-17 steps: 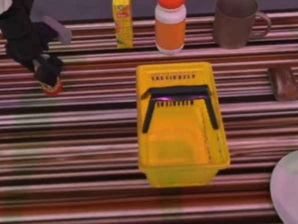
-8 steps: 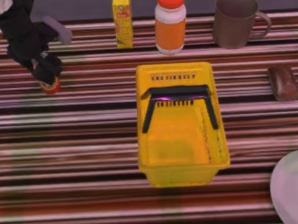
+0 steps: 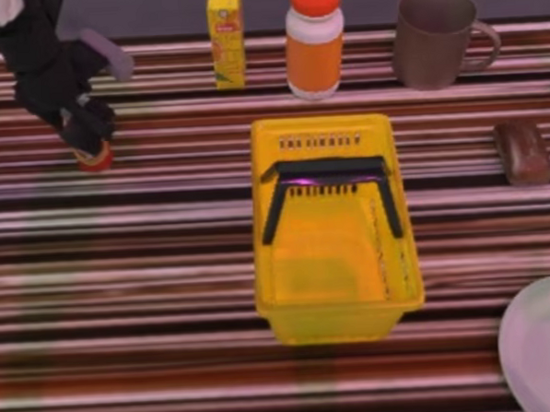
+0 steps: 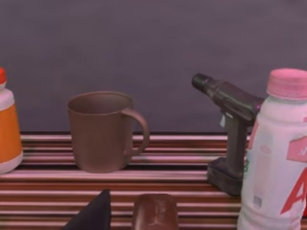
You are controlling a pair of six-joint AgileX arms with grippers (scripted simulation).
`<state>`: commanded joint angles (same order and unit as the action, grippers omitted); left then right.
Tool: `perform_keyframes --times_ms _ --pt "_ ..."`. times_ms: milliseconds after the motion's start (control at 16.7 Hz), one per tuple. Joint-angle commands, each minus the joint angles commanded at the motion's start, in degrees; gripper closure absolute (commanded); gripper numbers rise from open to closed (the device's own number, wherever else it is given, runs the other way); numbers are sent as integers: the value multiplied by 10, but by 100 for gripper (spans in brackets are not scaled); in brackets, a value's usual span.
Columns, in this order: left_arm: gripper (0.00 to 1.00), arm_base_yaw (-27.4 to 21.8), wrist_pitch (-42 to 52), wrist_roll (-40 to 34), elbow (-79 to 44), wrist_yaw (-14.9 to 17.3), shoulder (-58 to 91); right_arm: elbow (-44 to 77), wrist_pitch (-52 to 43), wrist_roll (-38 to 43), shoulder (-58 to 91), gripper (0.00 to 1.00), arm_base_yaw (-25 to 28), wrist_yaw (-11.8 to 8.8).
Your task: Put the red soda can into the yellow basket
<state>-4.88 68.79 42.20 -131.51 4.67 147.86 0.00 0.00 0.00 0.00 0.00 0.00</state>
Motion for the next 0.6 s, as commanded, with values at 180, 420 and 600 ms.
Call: perform_keyframes --times_ms 180,420,600 --pt "100 -8 -53 -18 26 37 -13 0 0 0 0 0 0 0" --pt "100 -29 -207 -72 99 133 -45 0 0 0 0 0 0 0" --pt "100 -48 -373 -128 178 229 -77 0 0 0 0 0 0 0"
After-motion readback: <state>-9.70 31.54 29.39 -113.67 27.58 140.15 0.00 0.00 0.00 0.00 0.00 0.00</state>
